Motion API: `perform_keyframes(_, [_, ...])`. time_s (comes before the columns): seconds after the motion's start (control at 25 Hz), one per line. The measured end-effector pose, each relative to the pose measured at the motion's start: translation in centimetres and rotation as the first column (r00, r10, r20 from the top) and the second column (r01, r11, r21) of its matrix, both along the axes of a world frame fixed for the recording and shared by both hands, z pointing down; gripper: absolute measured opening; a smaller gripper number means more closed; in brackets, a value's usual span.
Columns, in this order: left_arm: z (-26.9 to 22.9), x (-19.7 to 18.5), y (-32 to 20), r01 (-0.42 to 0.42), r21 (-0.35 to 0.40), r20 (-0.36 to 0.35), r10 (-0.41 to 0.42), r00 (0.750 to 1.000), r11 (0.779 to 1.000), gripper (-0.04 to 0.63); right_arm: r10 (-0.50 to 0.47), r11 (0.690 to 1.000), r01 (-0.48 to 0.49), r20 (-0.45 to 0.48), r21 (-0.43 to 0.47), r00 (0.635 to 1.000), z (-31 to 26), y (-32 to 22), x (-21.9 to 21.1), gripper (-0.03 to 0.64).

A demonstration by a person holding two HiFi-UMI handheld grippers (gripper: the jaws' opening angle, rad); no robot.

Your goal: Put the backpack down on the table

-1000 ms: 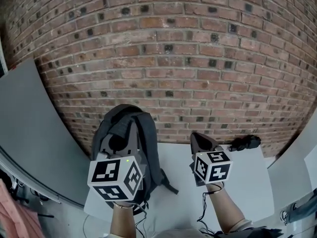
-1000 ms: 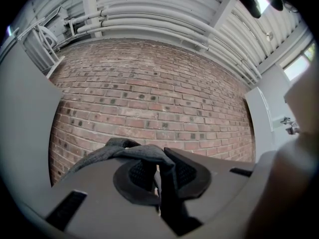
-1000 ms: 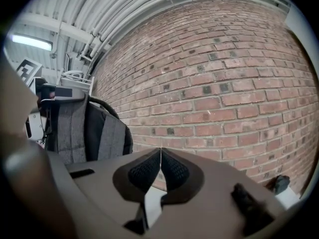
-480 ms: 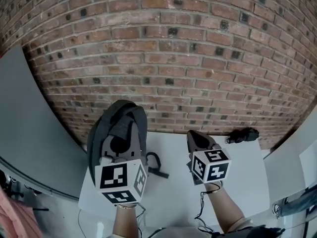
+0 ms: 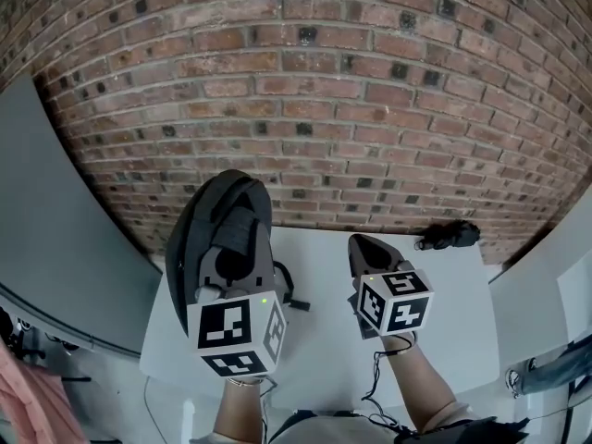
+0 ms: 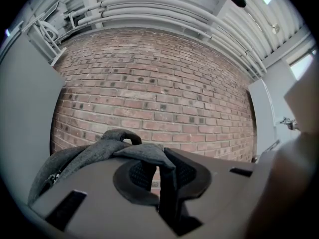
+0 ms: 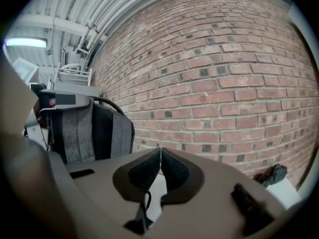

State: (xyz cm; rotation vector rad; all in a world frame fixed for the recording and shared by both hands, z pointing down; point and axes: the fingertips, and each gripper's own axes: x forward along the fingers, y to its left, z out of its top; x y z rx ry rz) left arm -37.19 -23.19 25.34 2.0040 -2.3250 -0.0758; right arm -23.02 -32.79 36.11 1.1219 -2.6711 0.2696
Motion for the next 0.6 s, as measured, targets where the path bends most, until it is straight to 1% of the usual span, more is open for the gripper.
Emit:
perform_keyframes(0.2, [0.6, 1.5, 0.8, 0.023, -0.003, -0.013, -0.023, 1.000, 1.000, 0.055, -0.004, 1.000, 0.004, 0.000, 0.000, 1.000, 0.0, 0.4, 2.0, 0.031])
perform_keyframes(0.6, [2.1, 3.9, 1.7, 0.058, -0.060, 0.003, -0.058, 0.998, 0.997, 0.055, -0.019, 1.000, 0.019, 0.010, -0.007, 1.000, 0.0, 1.6, 4.0, 0.031])
